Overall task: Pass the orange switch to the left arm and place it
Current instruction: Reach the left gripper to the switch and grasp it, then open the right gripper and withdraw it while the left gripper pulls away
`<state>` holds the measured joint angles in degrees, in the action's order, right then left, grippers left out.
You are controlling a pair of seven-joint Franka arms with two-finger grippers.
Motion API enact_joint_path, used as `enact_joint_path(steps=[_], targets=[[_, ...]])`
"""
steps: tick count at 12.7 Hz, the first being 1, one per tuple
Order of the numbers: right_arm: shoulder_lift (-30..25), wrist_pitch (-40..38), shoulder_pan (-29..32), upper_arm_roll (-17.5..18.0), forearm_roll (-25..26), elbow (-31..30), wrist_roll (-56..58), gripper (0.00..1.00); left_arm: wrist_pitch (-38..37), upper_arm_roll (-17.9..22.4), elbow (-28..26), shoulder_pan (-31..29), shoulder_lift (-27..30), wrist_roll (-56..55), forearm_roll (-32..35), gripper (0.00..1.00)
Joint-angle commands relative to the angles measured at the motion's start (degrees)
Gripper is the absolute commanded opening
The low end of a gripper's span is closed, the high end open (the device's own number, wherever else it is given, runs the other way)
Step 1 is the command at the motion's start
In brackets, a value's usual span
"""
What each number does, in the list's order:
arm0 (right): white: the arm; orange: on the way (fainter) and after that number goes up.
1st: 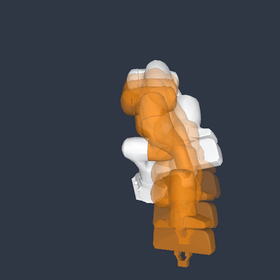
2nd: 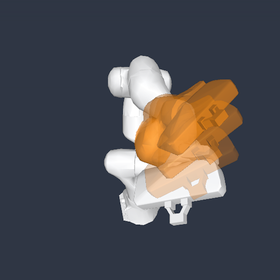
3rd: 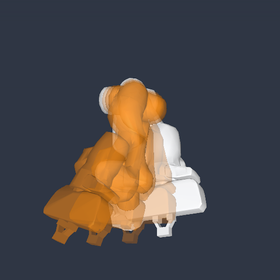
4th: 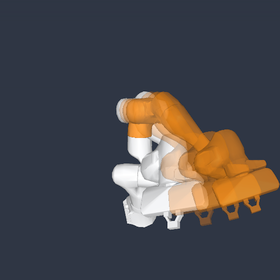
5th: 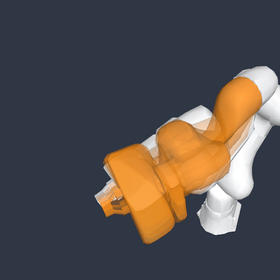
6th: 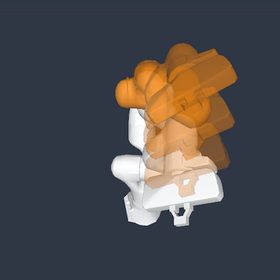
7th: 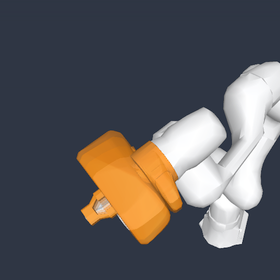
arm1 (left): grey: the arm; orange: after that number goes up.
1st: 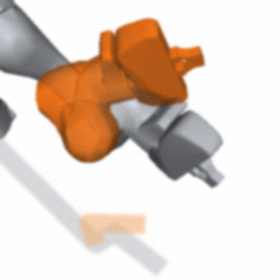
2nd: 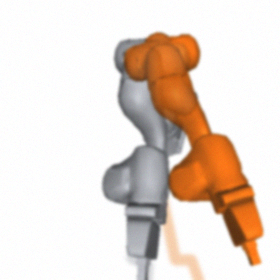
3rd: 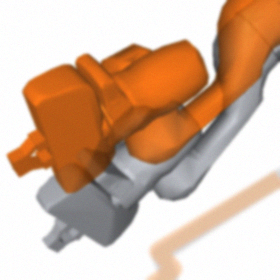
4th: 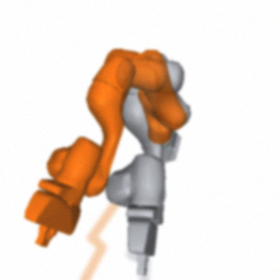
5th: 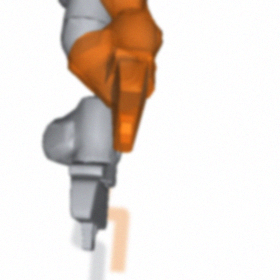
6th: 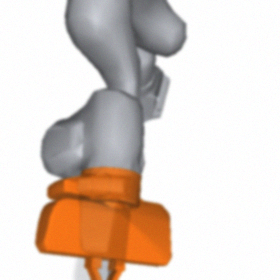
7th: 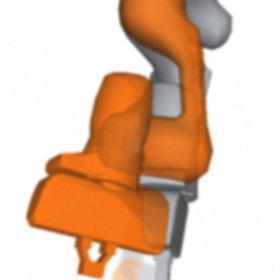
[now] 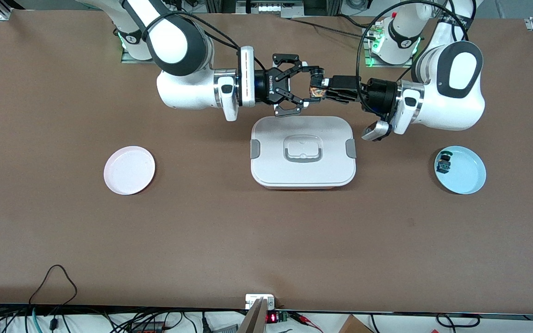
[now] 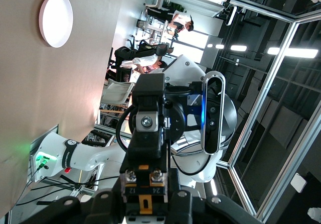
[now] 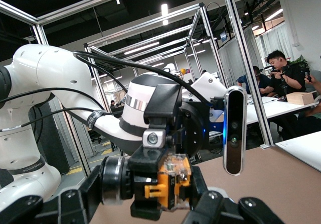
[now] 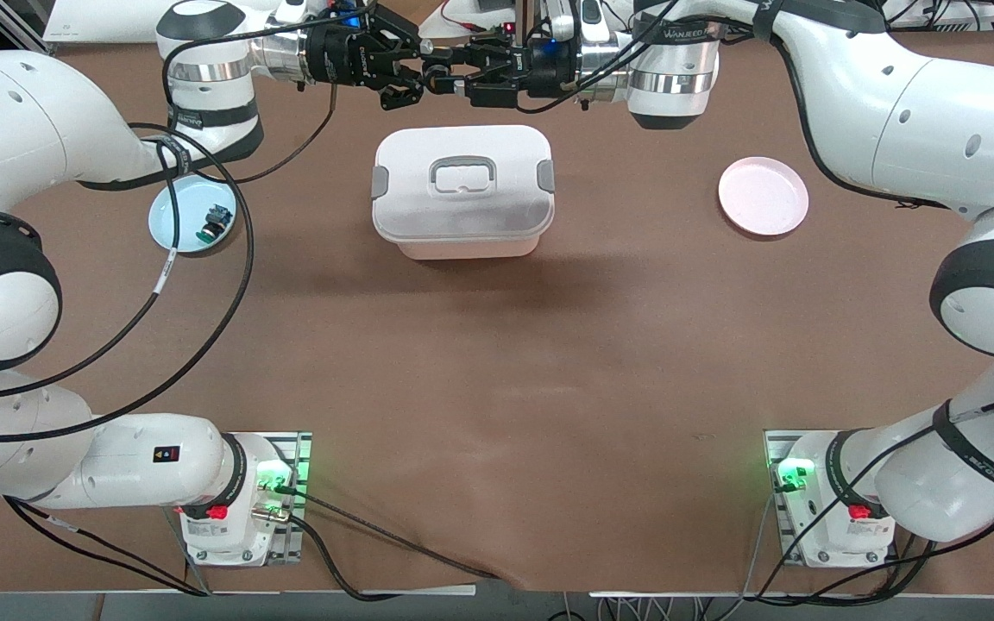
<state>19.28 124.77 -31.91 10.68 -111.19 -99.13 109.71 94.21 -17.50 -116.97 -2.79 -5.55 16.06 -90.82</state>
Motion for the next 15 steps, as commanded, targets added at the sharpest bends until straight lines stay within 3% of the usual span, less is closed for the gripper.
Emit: enact_joint_path(steps=[1, 3, 4, 5, 8, 11, 15], targets=[[0.32, 0.38, 0.01, -0.31, -0.78, 0.52, 0.6, 0.01, -1.57, 0.09, 1.29, -2.04, 1.42, 0.99, 3.17, 0.19], [0.32, 0.38, 0.09, -0.31, -0.78, 0.52, 0.6, 0.05, -1.75, -0.08, 1.83, -2.66, 1.42, 0.99, 5.38, 0.19], [0.32, 0.3, 0.27, -0.48, -0.78, 0.52, 0.07, 0.26, -1.75, -0.08, 1.83, -2.75, 1.42, 1.16, 5.39, 0.19], [0.41, -0.05, 0.62, -0.66, -0.78, 0.43, -0.28, 0.99, -1.66, -0.08, 1.83, -2.75, 1.34, 1.25, 5.39, 0.19], [-0.12, -1.45, 3.69, -0.75, 0.62, 0.52, -3.08, 1.0, -1.75, -0.08, 1.92, -2.75, 1.34, 1.25, 5.39, 0.19], [-0.39, -9.95, 10.26, -0.75, 9.11, 0.6, -6.6, 1.0, -1.66, 0.09, 2.35, -2.75, 1.34, 1.25, 5.65, 0.19], [-0.82, -29.19, 22.13, -0.92, 21.69, 0.08, -8.2, 1.0, -1.66, 0.01, 6.83, -3.19, 0.98, 1.17, 20.28, 0.19]])
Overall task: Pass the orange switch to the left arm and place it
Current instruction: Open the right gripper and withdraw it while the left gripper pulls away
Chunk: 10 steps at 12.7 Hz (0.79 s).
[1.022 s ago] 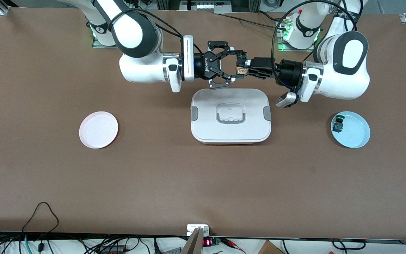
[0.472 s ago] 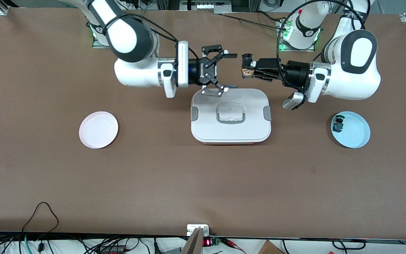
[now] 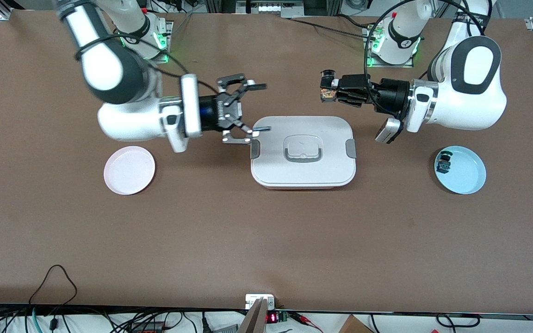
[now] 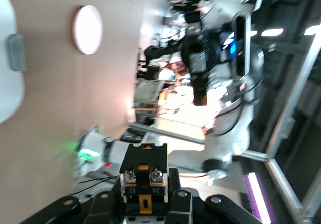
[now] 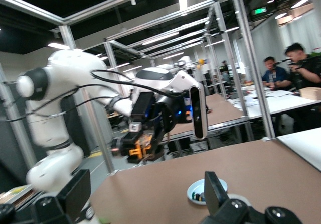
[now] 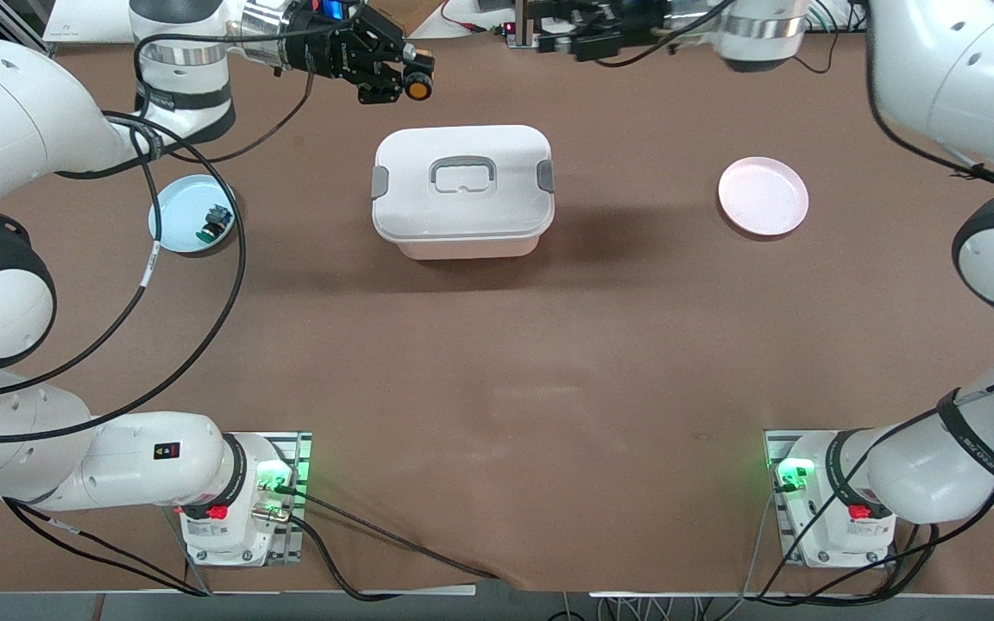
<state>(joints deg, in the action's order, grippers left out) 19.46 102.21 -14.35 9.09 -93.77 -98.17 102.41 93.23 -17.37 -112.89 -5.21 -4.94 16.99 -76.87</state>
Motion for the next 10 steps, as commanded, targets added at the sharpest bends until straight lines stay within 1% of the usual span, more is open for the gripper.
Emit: enact_joint_path(steps=[1, 2, 3, 4, 5, 6, 7, 8, 9, 10], targets=[[-1.26, -10.07, 7.2, 0.67, 6.47, -1.31, -0.46, 1.0, -0.68, -0.12, 3.28, -0.86, 0.37, 0.33, 10.81, 0.19], [-2.14, -13.24, 10.27, 0.67, 8.93, -2.36, -0.28, 1.0, -0.68, -0.03, 4.5, -0.86, 0.37, 0.33, 15.56, 0.19], [-2.58, -16.14, 13.18, 0.67, 11.39, -2.72, -0.19, 1.0, -0.77, -0.12, 5.74, -0.86, 0.37, 0.33, 22.39, 0.19], [-2.58, -19.3, 15.9, 0.67, 14.28, -2.55, -0.1, 1.0, -1.38, -0.12, 7.4, -1.03, 0.37, 0.59, 30.73, 0.19], [-2.58, -21.59, 17.58, 0.67, 15.7, -2.55, -0.1, 1.0, -3.64, 0.06, 7.94, -1.38, 0.46, 1.29, 36.81, 0.2], [-2.58, -23.18, 18.56, 0.67, 16.94, -2.55, -0.1, 1.0, -4.36, 0.06, 8.03, -2.78, 0.46, 2.43, 42.1, 0.19], [-2.58, -23.72, 19.35, 0.58, 18.43, -2.38, -0.45, 1.0, -4.37, 0.06, 8.12, -3.84, 0.37, 5.4, 48.94, 0.19], [-2.67, -24.86, 20.32, 0.32, 21.66, -1.76, -2.46, 1.0, -4.46, 0.14, 7.86, -4.54, 0.37, 8.91, 56.05, 0.19], [-3.19, -26.09, 20.67, -0.47, 26.92, -0.89, -5.52, 1.0, -4.63, 0.06, 7.68, -6.12, 0.28, 12.25, 61.87, 0.19], [-4.16, -26.19, 20.76, -1.26, 31.14, -0.53, -7.73, 1.0, -4.72, 0.14, 7.68, -7.09, -1.11, 15.85, 66.71, 0.19]])
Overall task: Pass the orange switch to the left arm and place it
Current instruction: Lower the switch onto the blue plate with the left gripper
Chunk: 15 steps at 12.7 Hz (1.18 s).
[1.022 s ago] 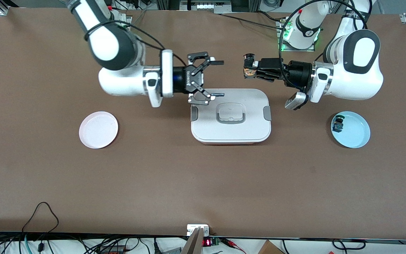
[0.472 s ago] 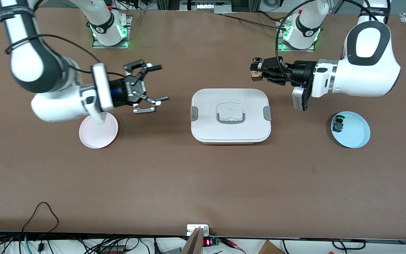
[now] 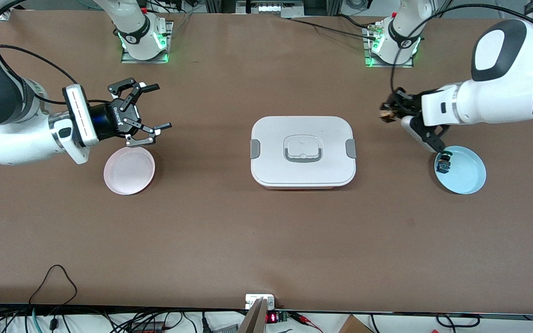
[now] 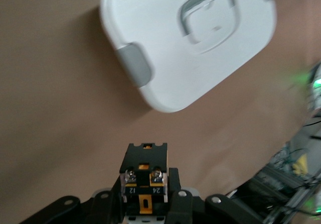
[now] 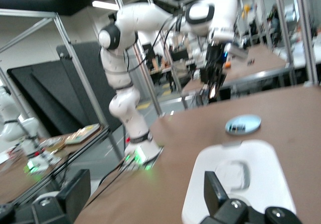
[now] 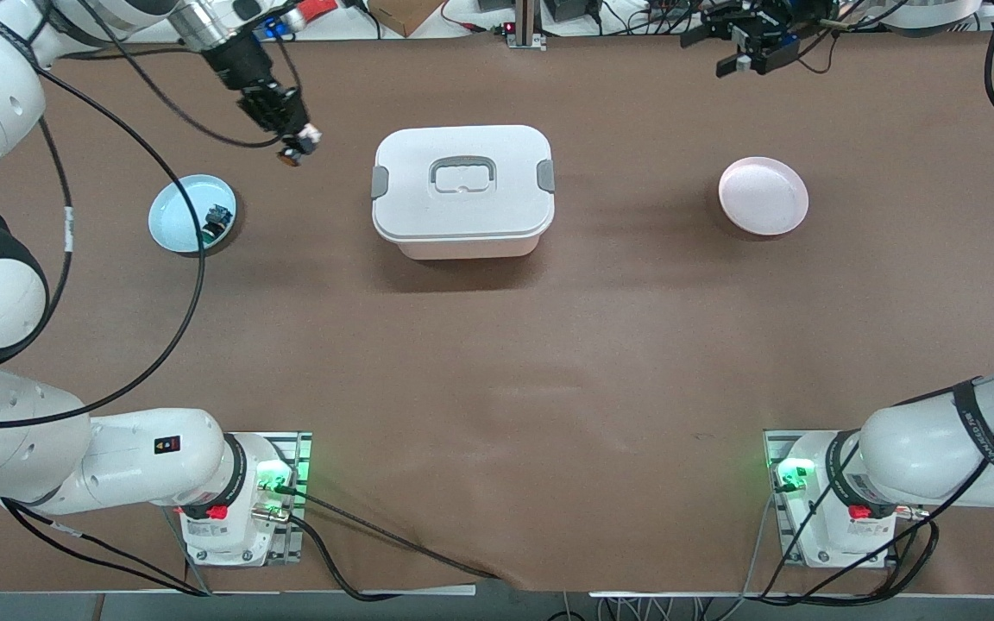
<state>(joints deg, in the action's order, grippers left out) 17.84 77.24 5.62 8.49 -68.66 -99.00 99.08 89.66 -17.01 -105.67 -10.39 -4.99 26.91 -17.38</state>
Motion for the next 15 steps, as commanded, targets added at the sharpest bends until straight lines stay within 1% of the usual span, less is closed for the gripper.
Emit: enact_joint_path(steps=[1, 2, 3, 5, 6, 7, 8, 9, 10, 11, 13, 14, 15], targets=[[-3.94, -1.3, 0.79, -2.24, 10.44, 0.65, -7.55, 1.0, -0.81, -0.22, 0.38, -2.53, -2.38, 7.88, 11.88, 0.19], [-5.08, -1.3, 0.79, -3.47, 14.74, 1.26, -11.15, 1.0, -0.46, -0.31, 0.55, -2.97, -3.7, 8.33, 16.19, 0.19], [-5.88, -1.74, 0.79, -4.79, 20.44, 3.7, -15.97, 1.0, 0.07, -0.4, 0.64, -3.41, -5.02, 10.08, 21.19, 0.19], [-6.06, -5.51, 0.79, -5.15, 30.99, 9.5, -25.72, 1.0, 3.75, -0.22, 0.21, -3.67, -7.74, 15.6, 27.54, 0.19], [-6.32, -5.61, 0.79, -5.41, 35.05, 11.1, -30.39, 1.0, 5.68, -0.31, 0.2, -4.98, -9.93, 17.63, 31.75, 0.19], [-6.58, -5.43, 0.53, -5.85, 39.61, 12.33, -36.09, 1.0, 8.83, -0.31, 0.2, -5.86, -12.04, 20.44, 34.31, 0.2], [-7.37, -4.74, 0.18, -5.33, 44.88, 13.82, -41.28, 1.0, 12.34, -0.22, 0.12, -6.48, -13.89, 24.73, 36.6, 0.2], [-8.25, -3.68, -0.34, -5.07, 49.89, 14.18, -45.68, 1.0, 14.82, -0.22, 0.11, -7.27, -15.39, 27.99, 39.41, 0.2], [-9.65, -2.02, -1.91, -5.07, 54.47, 14.01, -50.34, 1.0, 16.75, -0.31, 0.11, -8.93, -16.88, 30.28, 40.74, 0.2], [-10.97, -0.44, -2.71, -5.07, 57.91, 13.32, -56.22, 1.0, 18.6, -0.22, 0.03, -10.6, -18.2, 33.35, 41.19, 0.2], [-12.46, 0.1, -4.65, -5.07, 62.75, 12.18, -65.82, 1.0, 23.17, -0.22, -0.23, -13.41, -21.28, 41.43, 42.86, 0.2], [-14.13, 0.71, -5.44, -5.07, 64.17, 10.34, -68.73, 1.0, 25.97, -0.31, -0.67, -15.0, -22.25, 45.04, 42.87, 0.2], [-15.97, 1.42, -5.71, -5.07, 64.36, 8.32, -71.37, 1.0, 28.96, -0.22, -1.2, -15.54, -23.04, 48.21, 43.13, 0.2]])
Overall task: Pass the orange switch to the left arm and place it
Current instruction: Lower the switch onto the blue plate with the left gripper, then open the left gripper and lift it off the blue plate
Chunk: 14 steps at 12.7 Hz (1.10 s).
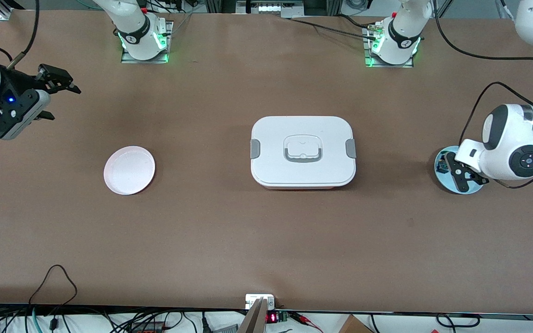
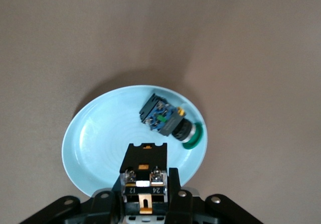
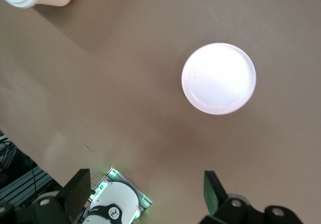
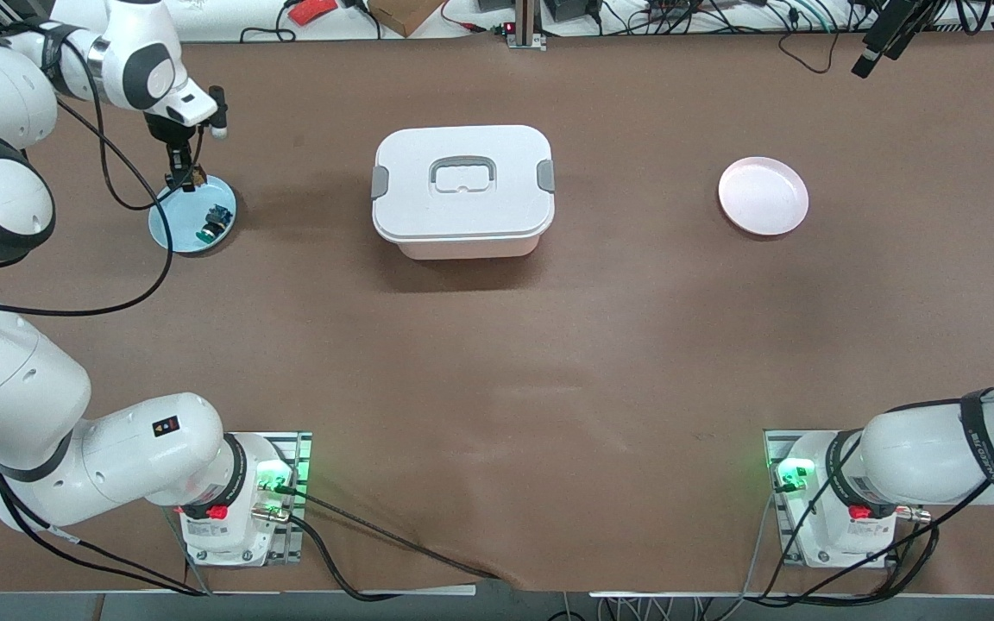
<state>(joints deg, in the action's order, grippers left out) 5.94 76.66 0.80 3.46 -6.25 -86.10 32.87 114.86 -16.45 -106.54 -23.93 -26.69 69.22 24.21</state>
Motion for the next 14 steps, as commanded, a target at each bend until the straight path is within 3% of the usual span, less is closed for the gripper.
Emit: enact_joint_path(steps=[1, 3, 6, 9, 11, 12, 13, 14], targets=[[-5.92, 2.35, -1.23, -0.03, 2.11, -6.26, -7.53, 1.0, 5.7, -0.78, -0.33, -2.78, -2.04, 8.1, 1.72, 0.2], [-10.14, 4.62, -2.03, -0.03, 2.82, -11.26, -11.85, 1.0, 6.6, -0.78, -0.33, -4.89, -3.18, 10.14, 1.98, 0.22], [-18.14, 15.67, -2.03, -0.03, 3.78, -24.78, -12.22, 1.0, 10.89, -0.78, -0.42, -6.91, -5.9, 11.81, 3.3, 0.23], [-17.12, 17.82, -1.94, -0.03, 7.46, -24.57, -11.43, 1.0, 11.87, -0.78, -0.42, -7.8, -8.63, 11.73, 5.57, 0.23], [-15.09, 18.69, -1.33, -0.55, 6.96, -22.37, -12.74, 1.0, 11.97, -0.78, -0.24, -8.06, -8.99, 11.55, 6.47, 0.25], [-13.69, 19.22, -0.46, -0.73, 6.78, -20.19, -12.74, 1.0, 11.88, -0.86, -0.16, -7.98, -8.81, 11.46, 6.47, 0.45], [-12.29, 20.18, 0.42, -0.73, 6.6, -18.51, -12.92, 1.0, 11.7, -0.95, -0.07, -8.15, -8.73, 11.81, 6.47, 0.99], [-10.79, 21.24, 0.78, -0.73, 6.51, -16.93, -14.49, 1.0, 11.35, -0.95, 0.02, -8.06, -8.64, 11.64, 6.47, 1.0]])
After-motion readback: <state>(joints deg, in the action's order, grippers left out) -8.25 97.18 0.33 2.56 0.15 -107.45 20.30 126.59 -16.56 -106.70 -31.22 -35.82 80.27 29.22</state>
